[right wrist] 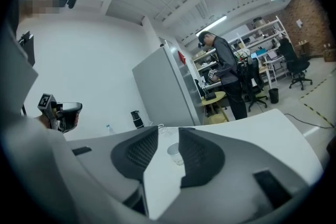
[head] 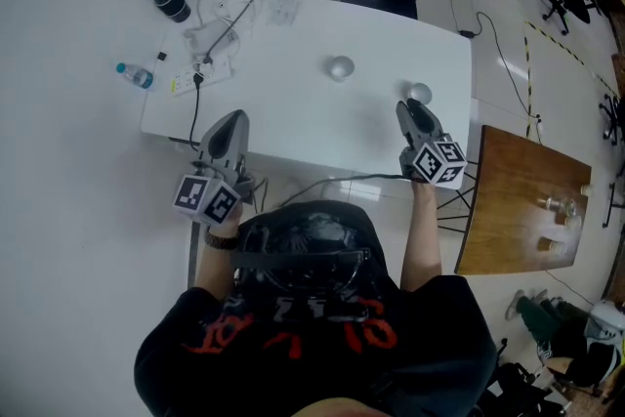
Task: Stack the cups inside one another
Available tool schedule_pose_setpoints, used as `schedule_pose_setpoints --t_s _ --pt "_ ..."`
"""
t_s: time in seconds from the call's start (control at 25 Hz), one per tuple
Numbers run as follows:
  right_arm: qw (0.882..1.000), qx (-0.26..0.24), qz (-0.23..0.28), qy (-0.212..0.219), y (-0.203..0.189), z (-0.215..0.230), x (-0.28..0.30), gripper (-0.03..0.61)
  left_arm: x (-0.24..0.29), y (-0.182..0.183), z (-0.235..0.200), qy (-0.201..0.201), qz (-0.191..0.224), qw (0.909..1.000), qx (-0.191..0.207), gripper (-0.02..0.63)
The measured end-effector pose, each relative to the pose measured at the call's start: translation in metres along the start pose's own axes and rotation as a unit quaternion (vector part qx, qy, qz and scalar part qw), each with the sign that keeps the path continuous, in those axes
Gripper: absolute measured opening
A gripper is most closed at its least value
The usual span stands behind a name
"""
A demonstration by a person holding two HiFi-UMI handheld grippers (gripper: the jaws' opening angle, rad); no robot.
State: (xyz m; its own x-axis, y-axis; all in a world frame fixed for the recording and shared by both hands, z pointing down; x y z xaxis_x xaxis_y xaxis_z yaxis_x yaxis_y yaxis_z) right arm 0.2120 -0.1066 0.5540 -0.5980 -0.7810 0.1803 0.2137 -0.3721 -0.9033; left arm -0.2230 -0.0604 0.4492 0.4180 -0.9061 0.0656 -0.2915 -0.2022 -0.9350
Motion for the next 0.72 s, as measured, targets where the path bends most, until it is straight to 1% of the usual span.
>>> schedule_pose_setpoints --t_s 0.04,0.08,0.24,0.36,0.48,0.72 --pt "1.0 -0.007 -0.002 0.007 0.002 -0.005 0.003 0.096 0.0 0.0 -0.001 -0.001 -0.001 1.0 0.0 0.0" --pt "1.0 -0.013 -0.005 0.019 0.003 -0.011 0.006 0.009 0.001 -0.001 -0.001 -0.001 -0.002 1.0 0.0 0.0" --pt "0.995 -0.036 -0.006 0.095 0.003 -0.034 0.014 0.003 0.0 -0.002 0.0 -0.001 -0.004 1.0 -0.002 0.0" --pt "0.99 -0.043 -0.014 0.132 0.0 -0.042 0.021 0.005 -0.002 -0.001 0.0 0.002 -0.001 1.0 -0.002 0.0" --pt "0.988 -0.039 -0.039 0.144 -0.002 -0.041 0.032 0.005 -0.001 0.001 -0.001 0.004 0.005 1.0 -0.003 0.0" --pt "0.986 -0.054 -0.082 0.134 -0.009 -0.044 0.055 0.005 -0.01 0.006 -0.005 0.017 0.021 0.9996 0.0 0.0"
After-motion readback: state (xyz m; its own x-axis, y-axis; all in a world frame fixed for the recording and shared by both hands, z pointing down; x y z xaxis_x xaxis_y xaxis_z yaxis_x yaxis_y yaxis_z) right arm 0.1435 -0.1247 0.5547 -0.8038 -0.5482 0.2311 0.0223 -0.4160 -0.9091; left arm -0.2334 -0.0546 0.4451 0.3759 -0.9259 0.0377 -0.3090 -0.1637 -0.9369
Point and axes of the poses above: the fingertips, and each gripper's own axes: x forward along the fingers, z to its right, y out of its top, the point moved 9 cm from there along -x, backward along the fingers, and after that the axes turned 8 degrees about y, right-handed, at the moved point
